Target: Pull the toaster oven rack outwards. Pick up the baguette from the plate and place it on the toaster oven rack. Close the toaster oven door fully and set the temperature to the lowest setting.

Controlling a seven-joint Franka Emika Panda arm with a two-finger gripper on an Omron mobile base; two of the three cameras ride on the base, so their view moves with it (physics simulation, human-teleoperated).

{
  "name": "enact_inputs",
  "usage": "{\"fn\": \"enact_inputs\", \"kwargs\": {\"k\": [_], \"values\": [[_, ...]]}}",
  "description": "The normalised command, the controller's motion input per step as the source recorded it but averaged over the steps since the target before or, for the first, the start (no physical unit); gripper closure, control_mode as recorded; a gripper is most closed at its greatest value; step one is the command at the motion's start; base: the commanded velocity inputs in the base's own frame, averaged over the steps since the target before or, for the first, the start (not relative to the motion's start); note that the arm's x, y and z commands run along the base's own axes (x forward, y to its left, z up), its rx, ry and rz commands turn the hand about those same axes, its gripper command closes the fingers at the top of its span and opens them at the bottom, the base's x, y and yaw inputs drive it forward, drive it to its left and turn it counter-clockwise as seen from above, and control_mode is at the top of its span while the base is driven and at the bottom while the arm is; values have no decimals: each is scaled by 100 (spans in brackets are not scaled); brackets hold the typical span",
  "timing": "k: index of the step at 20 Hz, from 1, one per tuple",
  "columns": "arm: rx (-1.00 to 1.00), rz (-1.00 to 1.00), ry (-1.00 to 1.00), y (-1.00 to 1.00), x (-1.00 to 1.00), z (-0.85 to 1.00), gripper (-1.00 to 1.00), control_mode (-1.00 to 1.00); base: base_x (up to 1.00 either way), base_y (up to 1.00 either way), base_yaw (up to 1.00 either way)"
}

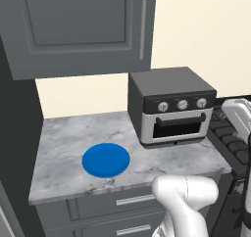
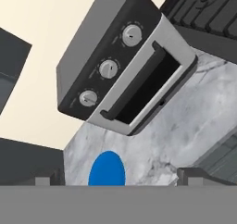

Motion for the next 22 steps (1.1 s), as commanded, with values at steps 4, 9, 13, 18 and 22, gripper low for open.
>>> {"fn": "enact_inputs", "kwargs": {"k": [4, 9, 13, 18, 22], "values": [[1, 5, 0, 0, 32, 1, -100, -100, 0, 0, 0], [0, 1, -1, 7, 35, 0, -100, -100, 0, 0, 0], [0, 2, -1, 14, 41, 0, -100, -100, 0, 0, 0], [0, 4, -2, 7, 36, 0, -100, -100, 0, 0, 0], [2, 4, -2, 0, 31, -1, -100, -100, 0, 0, 0]]}}
